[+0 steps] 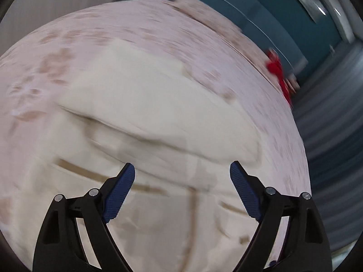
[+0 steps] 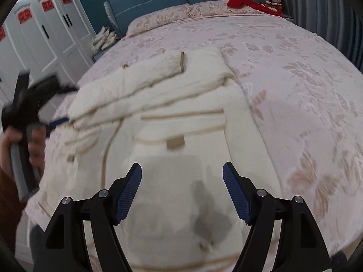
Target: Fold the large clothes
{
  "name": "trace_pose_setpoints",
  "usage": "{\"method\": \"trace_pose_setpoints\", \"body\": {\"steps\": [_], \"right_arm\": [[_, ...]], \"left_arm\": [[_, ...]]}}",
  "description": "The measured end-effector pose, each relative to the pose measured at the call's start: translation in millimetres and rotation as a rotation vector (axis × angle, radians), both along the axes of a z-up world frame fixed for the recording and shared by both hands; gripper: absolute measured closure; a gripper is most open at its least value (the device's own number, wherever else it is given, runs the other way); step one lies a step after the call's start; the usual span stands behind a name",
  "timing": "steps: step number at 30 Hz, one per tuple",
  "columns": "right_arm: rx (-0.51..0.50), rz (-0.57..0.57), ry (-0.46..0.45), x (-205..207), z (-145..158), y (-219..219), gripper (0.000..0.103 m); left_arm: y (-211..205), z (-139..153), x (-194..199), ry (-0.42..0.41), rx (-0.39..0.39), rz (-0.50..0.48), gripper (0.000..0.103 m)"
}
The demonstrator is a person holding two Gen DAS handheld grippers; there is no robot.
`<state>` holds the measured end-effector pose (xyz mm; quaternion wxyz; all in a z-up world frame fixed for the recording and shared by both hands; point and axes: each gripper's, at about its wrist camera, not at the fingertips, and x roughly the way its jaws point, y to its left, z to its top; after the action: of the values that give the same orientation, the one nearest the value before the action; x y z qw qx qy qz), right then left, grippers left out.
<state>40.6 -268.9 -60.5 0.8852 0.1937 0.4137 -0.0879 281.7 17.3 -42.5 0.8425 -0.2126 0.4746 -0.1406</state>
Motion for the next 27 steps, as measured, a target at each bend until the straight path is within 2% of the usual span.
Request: {"method": "trace_pose_setpoints", "body": {"steps": [4,8,10,11,16,18,21,24,25,26,27], "right_arm": [[0.057,-0.028,-0.064,59.5,7.3,-23.7,0.031],[0.059,-0.071,-0.074,128.3,3.0,-46.2,0.031],[0.085,-0.095,-0.067,151.6,-2.1,-55.0,0.031],[0.13,-0.12,-0.065,165.8,-7.6,-64.0,0.031],[0.227,-0.227,-0.046,199.8,-26.3,-90.2,0.031],[0.264,-0.248,-0.046,209.2,-33.9,-94.8,0.031],[0.294,-0.236,-0.046,222.1,-41.3,-91.8,0.031],[0.298,-0.191,-0.018,233.8,-46.1,-81.8,0.056],[0.297,-0.165,-0.004,237.8,-46.8,-77.1,0.072],[0.285,-0.144,0.007,240.3,-45.2,-72.4,0.082],[0.254,-0.107,-0.004,242.2,-37.1,-64.7,0.087]], "left_arm": [[74.3,-17.4,35.2,0.087,-0.088,0.172,0.02],[115.1,-48.3,49.0,0.186,-0.205,0.275,0.022],[123.2,-61.0,53.7,0.222,-0.254,0.305,0.024],[122.7,-65.2,51.1,0.227,-0.269,0.308,0.024],[120.3,-76.9,53.6,0.244,-0.328,0.33,0.024],[121.0,-78.5,55.2,0.249,-0.339,0.341,0.024],[122.2,-78.9,60.5,0.254,-0.34,0.355,0.031],[122.0,-78.2,65.7,0.266,-0.315,0.362,0.046],[122.7,-77.1,66.7,0.265,-0.306,0.362,0.054],[123.1,-76.0,68.2,0.264,-0.295,0.364,0.059],[123.8,-74.0,69.3,0.261,-0.28,0.364,0.068]]}}
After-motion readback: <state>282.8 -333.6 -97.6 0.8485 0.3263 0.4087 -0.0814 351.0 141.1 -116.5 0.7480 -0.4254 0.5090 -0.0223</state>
